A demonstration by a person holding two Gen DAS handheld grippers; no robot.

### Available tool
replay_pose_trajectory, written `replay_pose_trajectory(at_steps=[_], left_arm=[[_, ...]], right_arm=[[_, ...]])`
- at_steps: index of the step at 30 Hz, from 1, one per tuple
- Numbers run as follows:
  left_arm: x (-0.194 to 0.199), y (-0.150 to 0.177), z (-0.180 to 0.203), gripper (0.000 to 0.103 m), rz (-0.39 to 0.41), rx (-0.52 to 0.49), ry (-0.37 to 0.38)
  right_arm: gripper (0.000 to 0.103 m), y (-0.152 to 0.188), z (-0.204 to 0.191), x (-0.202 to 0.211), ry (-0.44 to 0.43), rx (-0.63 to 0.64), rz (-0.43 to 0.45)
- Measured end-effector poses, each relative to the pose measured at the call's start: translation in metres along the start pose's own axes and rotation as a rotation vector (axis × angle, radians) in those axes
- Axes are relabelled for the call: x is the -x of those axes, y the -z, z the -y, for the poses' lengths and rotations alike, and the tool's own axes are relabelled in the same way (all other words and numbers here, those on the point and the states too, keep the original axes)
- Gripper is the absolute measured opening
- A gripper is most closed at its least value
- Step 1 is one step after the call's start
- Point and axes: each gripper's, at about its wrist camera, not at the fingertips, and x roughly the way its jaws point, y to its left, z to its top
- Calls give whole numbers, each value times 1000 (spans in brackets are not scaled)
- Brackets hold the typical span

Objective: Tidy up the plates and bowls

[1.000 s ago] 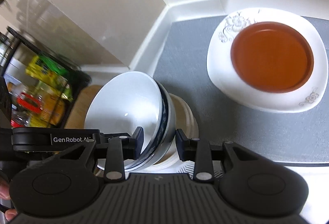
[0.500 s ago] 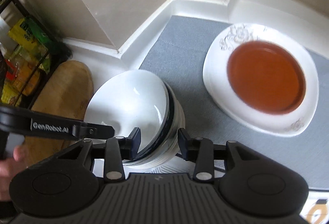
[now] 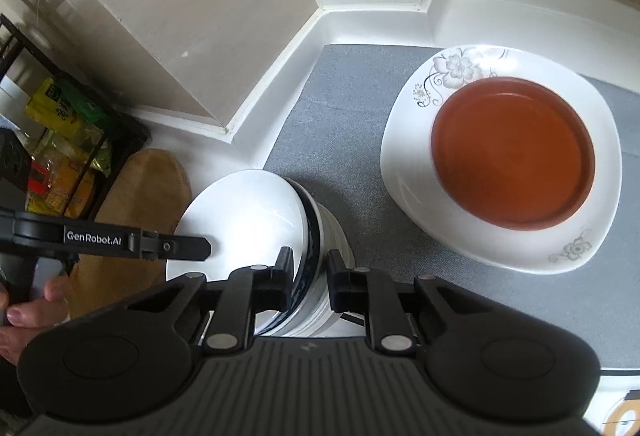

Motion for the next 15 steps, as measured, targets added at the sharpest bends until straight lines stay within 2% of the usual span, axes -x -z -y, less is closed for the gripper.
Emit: replay_pose_trajectory(at_steps=[3, 5, 6, 8, 10, 12, 15], left_arm=[[-5, -2, -3, 37, -18, 16, -10], [-11, -2, -4, 42, -39, 19, -22], [-14, -3, -5, 43, -51, 25, -16], [-25, -4, -8, 44, -89, 31, 4], [-38, -4, -13, 54, -122, 58, 41], [-50, -4, -18, 61, -151, 91, 98], [-55, -2, -25, 59, -170, 150, 137]], right_arm=[[22, -1, 5, -3, -14, -23, -11], [63, -1, 12, -9, 12, -52, -49], [68, 0, 16, -12, 10, -65, -51], [68, 4, 27, -14, -35, -117, -35], [68, 9, 43, -22, -103, -209, -33], [70, 17, 60, -36, -172, -334, -51], [71, 30, 76, -55, -287, -491, -83]])
